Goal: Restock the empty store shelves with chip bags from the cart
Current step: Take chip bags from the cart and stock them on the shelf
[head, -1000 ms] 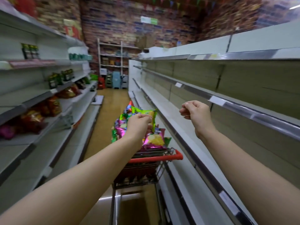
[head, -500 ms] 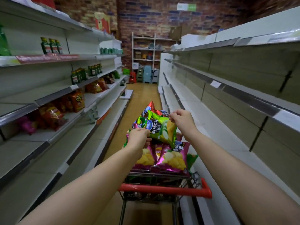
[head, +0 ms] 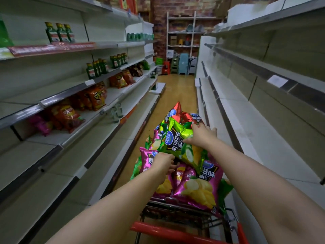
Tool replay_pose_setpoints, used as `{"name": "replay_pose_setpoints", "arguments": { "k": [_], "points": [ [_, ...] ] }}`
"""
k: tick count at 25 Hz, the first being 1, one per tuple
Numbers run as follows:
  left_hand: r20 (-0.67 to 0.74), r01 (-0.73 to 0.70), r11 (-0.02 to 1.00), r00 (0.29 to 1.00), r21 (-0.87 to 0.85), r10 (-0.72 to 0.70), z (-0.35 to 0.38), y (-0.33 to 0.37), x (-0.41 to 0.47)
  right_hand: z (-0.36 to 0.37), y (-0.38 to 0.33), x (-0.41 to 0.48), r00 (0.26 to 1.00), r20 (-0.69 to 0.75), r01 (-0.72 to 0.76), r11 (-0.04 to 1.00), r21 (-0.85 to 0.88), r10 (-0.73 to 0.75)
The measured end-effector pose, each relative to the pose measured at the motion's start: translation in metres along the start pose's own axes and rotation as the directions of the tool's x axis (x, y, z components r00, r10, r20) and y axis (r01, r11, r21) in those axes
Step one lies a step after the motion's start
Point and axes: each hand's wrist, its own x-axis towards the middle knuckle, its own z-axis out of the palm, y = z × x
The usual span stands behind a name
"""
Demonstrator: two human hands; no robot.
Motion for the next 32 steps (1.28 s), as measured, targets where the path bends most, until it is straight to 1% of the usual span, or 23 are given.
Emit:
{"name": "replay_pose_setpoints", "arguments": {
  "k": [2, 4, 7, 11, 13, 15, 17, 19, 21, 23, 24, 25, 29, 32],
  "points": [
    [-0.008, 0.012, 1.0, 1.0, 0.012, -0.012, 0.001, -0.003, 0.006, 0.004, 0.002, 0.004, 0.999, 0.031, 0.014, 0.995, -0.094, -0.011],
    [-0.017, 0.017, 1.0, 1.0, 0.022, -0.016, 0.002, -0.005, 0.009, 0.007, 0.003, 0.004, 0.999, 0.044, 0.019, 0.995, -0.096, -0.015],
    [-0.018, 0.031, 0.999, 0.999, 0.036, -0.031, 0.006, -0.008, 0.011, 0.009, 0.005, -0.001, 1.0, 0.013, 0.017, 1.0, 0.008, -0.017],
    [0.006, 0.021, 1.0, 1.0, 0.01, -0.021, 0.01, -0.008, 0.001, 0.0, 0.006, -0.02, 0.989, -0.141, 0.052, 0.996, 0.07, -0.041],
    [0.037, -0.007, 1.0, 0.999, -0.005, 0.007, 0.01, -0.007, -0.005, -0.011, 0.008, -0.033, 0.979, -0.205, 0.033, 0.992, 0.12, -0.008],
    [0.086, -0.045, 0.999, 0.995, -0.011, 0.046, 0.009, -0.005, -0.013, -0.025, 0.011, -0.049, 0.97, -0.236, -0.003, 0.968, 0.252, 0.064],
    [0.124, -0.098, 0.995, 0.987, -0.017, 0.099, 0.008, -0.001, -0.024, -0.039, 0.014, -0.068, 0.957, -0.247, -0.032, 0.904, 0.427, 0.15],
    [0.141, -0.149, 0.986, 0.977, -0.08, 0.159, 0.006, 0.004, -0.035, -0.047, 0.015, -0.086, 0.947, -0.245, -0.018, 0.794, 0.608, 0.209],
    [0.167, -0.186, 0.964, 0.961, -0.191, 0.219, 0.001, 0.011, -0.045, -0.055, 0.012, -0.107, 0.949, -0.21, 0.004, 0.657, 0.754, 0.235],
    [0.191, -0.216, 0.936, 0.943, -0.277, 0.274, -0.006, 0.016, -0.058, -0.062, 0.009, -0.129, 0.949, -0.196, 0.056, 0.481, 0.875, 0.247],
    [0.209, -0.231, 0.924, 0.93, -0.304, 0.301, -0.011, 0.018, -0.066, -0.066, 0.006, -0.143, 0.951, -0.193, 0.081, 0.407, 0.91, 0.242],
    [0.229, -0.246, 0.911, 0.916, -0.33, 0.33, -0.016, 0.019, -0.077, -0.07, 0.003, -0.157, 0.955, -0.19, 0.1, 0.357, 0.929, 0.228],
    [0.275, -0.327, 0.852, 0.846, -0.408, 0.457, -0.039, 0.013, -0.12, -0.084, -0.012, -0.215, 0.967, -0.177, 0.11, 0.325, 0.939, 0.184],
    [0.305, -0.345, 0.826, 0.809, -0.446, 0.502, -0.062, -0.001, -0.15, -0.09, -0.023, -0.264, 0.952, -0.159, 0.069, 0.323, 0.944, 0.26]
  ]
}}
